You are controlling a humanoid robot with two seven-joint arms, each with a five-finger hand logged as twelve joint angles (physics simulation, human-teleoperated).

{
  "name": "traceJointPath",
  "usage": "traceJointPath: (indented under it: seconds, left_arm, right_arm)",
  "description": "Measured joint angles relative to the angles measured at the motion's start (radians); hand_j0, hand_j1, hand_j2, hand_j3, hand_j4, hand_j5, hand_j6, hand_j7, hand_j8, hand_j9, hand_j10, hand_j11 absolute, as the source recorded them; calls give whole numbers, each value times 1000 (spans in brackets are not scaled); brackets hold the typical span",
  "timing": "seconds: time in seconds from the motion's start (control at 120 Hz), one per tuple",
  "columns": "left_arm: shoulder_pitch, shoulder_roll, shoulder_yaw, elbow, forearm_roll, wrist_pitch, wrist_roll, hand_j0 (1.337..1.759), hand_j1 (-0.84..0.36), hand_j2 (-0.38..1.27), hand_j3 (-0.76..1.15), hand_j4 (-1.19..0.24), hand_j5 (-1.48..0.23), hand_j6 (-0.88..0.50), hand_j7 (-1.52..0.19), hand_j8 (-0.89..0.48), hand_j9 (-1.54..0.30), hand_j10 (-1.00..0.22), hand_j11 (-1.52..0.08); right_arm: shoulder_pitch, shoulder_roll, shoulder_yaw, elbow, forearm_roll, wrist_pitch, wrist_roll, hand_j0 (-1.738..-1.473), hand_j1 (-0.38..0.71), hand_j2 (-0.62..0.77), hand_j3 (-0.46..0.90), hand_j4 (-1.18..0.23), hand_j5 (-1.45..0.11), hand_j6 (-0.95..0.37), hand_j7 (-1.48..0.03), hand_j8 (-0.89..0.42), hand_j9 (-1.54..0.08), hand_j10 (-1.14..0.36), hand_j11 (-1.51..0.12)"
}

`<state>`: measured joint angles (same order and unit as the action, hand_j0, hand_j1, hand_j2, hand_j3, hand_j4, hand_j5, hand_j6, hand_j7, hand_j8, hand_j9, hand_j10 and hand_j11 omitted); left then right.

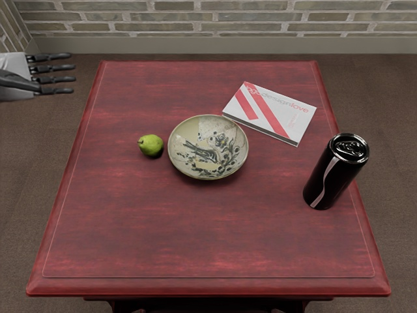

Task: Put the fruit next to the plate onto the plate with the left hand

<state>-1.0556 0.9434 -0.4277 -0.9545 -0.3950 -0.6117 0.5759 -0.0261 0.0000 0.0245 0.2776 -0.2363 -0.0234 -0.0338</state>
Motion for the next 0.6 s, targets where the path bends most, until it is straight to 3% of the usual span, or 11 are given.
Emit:
traceJointPath:
  seconds: [0.217,0.3,0.4,0.5,0.6]
  left_arm:
    - [-17,-76,13,2,88,0,6,1658,331,2,0,-11,-19,-11,-19,-11,-19,-12,-19]
    - [-103,-166,17,-2,225,0,19,1658,330,3,0,-12,-20,-11,-20,-12,-20,-13,-20]
    - [-155,-256,17,-15,408,0,29,1658,325,3,0,-18,-25,-17,-25,-17,-25,-18,-25]
    - [-207,-259,10,-102,585,0,33,1658,320,4,0,-24,-31,-23,-31,-23,-31,-23,-31]
    - [-211,-249,-23,-262,819,0,34,1658,316,5,0,-27,-35,-27,-35,-27,-35,-27,-35]
  right_arm:
    - [0,0,0,0,0,3,0,-1658,-349,0,0,0,0,0,0,0,0,0,0]
    - [0,0,0,0,0,3,0,-1658,-349,0,0,0,0,0,0,0,0,0,0]
    - [0,0,0,0,0,3,0,-1658,-349,0,0,0,0,0,0,0,0,0,0]
    - [0,0,0,0,0,3,0,-1658,-349,0,0,0,0,0,0,0,0,0,0]
    - [0,0,0,0,0,3,0,-1658,-349,0,0,0,0,0,0,0,0,0,0]
